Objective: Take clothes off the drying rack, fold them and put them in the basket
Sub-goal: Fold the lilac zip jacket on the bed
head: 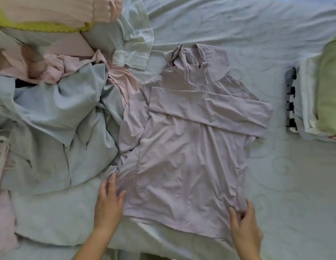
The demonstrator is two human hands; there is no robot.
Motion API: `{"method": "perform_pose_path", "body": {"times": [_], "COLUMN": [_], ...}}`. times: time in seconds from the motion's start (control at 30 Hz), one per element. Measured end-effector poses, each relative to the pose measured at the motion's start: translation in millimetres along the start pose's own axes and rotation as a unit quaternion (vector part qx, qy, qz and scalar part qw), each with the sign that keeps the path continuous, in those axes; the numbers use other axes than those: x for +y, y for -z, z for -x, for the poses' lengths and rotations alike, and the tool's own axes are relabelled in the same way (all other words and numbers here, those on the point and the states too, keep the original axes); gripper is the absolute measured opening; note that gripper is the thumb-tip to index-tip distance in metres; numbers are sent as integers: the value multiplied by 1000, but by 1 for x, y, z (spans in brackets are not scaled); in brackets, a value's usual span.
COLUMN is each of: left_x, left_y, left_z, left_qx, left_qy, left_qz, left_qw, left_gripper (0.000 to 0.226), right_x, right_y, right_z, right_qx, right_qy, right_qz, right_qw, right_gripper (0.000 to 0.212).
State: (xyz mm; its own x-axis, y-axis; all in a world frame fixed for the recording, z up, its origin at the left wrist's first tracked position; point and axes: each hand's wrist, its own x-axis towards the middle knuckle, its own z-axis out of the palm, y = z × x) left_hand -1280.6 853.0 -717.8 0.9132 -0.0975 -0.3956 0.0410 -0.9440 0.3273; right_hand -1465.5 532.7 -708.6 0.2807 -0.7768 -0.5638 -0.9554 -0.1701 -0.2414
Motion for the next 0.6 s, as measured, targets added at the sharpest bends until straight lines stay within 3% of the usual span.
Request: {"method": "perform_pose_path", "body": {"times": [0.13,0.33,0.47,0.6], "left_x": [0,11,19,23], "left_y": [1,0,-14,-42], "left_z": [10,39,78,114], "left_qx": [-30,-28,-87,-133], "left_qy": [18,-3,-14,-19], "left_qz": [18,32,59,68], "left_qw": [999,999,994,989], "left_gripper": [73,75,92,106], "right_x": [9,27,59,96], "right_y": [-10,13,48,70], "right_z": [6,-2,-21,-34], "right_qx": [-27,-14,22,8], "right_qy": [-1,32,21,7], "right_qz": [27,-28,-1,60], "right_qw": [999,999,1000,998], "right_gripper": [75,61,58,62]}}
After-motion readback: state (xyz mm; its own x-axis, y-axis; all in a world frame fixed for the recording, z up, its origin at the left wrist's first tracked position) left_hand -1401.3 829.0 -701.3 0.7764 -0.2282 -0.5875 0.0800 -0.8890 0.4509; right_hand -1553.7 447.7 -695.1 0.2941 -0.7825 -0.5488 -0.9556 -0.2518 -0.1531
